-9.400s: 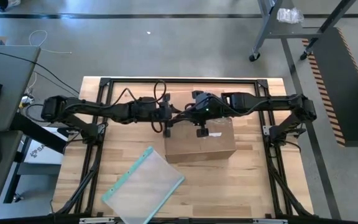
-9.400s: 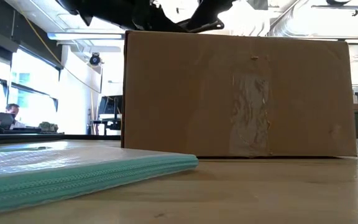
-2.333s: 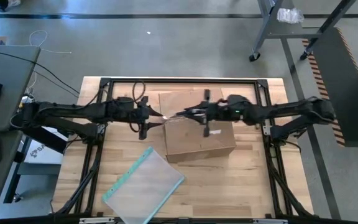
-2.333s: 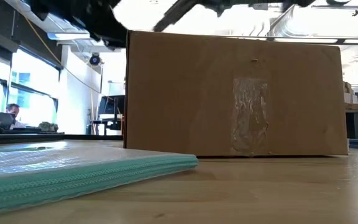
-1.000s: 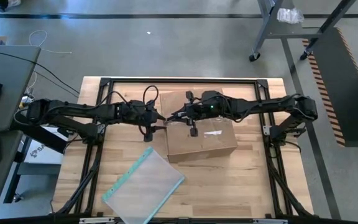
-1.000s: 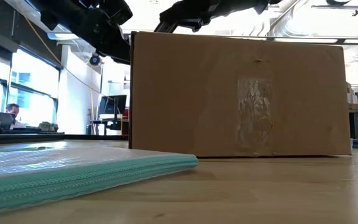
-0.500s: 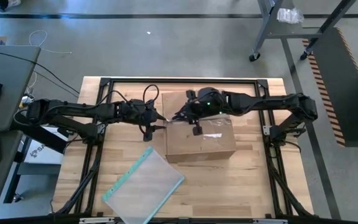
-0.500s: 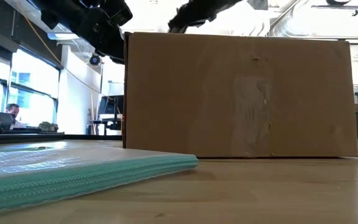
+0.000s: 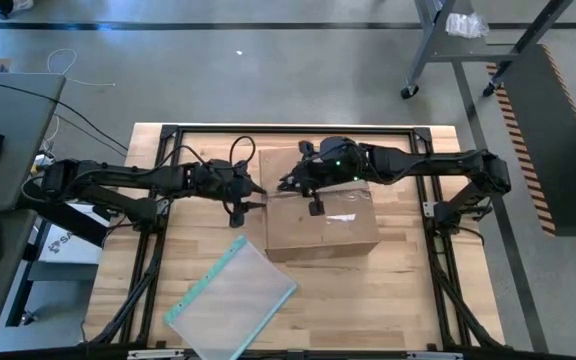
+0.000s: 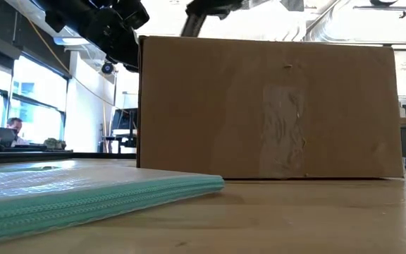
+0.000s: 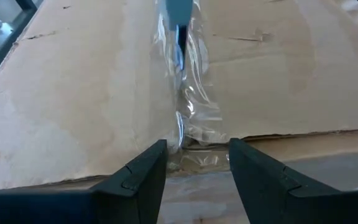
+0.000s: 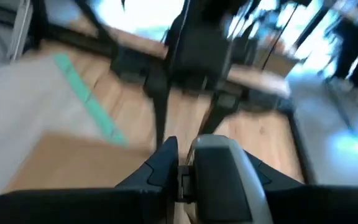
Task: Unpack boxes
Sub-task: Open the cardboard box using the black cutter
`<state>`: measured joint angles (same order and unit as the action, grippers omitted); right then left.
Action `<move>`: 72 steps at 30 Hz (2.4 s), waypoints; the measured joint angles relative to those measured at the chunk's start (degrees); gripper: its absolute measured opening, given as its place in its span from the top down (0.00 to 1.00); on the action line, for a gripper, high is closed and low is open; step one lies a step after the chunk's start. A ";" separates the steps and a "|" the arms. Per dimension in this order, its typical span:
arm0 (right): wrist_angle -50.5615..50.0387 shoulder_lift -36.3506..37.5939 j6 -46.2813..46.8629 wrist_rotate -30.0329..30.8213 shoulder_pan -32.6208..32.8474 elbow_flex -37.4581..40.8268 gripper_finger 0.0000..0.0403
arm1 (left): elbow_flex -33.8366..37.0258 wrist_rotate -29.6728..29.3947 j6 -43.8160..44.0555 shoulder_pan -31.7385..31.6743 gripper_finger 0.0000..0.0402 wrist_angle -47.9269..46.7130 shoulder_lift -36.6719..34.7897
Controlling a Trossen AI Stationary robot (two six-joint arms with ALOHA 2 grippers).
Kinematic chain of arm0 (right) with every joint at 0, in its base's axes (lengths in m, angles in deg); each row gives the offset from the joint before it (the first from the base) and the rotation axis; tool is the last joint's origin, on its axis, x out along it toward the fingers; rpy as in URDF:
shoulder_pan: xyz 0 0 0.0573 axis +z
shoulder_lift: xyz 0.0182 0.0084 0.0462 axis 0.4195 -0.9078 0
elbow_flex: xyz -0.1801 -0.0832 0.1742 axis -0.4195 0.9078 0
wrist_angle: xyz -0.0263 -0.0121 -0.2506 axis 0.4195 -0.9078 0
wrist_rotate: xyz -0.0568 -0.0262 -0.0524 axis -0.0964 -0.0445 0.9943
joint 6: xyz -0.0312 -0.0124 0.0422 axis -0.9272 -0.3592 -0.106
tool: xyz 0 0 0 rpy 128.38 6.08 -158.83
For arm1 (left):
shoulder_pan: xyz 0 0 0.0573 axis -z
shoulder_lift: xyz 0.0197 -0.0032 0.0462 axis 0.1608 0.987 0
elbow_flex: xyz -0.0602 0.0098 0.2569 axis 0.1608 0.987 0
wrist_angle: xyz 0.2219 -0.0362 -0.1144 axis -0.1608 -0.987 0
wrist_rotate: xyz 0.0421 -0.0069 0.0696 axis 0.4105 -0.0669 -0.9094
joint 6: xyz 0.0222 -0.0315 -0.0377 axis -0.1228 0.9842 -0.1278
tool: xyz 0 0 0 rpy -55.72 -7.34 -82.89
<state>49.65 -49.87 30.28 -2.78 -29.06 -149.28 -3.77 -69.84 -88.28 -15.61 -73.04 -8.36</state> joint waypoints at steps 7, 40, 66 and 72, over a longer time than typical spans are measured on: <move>9.40 -2.42 1.53 -0.76 0.13 3.93 0.82 | 0.01 -0.07 0.03 0.00 0.61 0.02 0.03; -40.32 19.77 12.40 13.00 2.84 4.30 0.82 | -0.07 -1.05 0.98 0.05 0.61 -0.59 0.02; 13.62 28.88 1.84 15.05 13.97 12.94 0.82 | 0.30 -1.15 -6.50 3.43 0.61 20.15 -8.02; 62.22 21.97 1.98 1.51 10.55 26.81 0.82 | 0.26 -1.55 -12.96 6.62 0.61 36.01 -4.63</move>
<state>111.87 -27.90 32.25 -1.27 -18.51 -122.47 -3.50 -71.39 -101.24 -8.99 -37.03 -12.99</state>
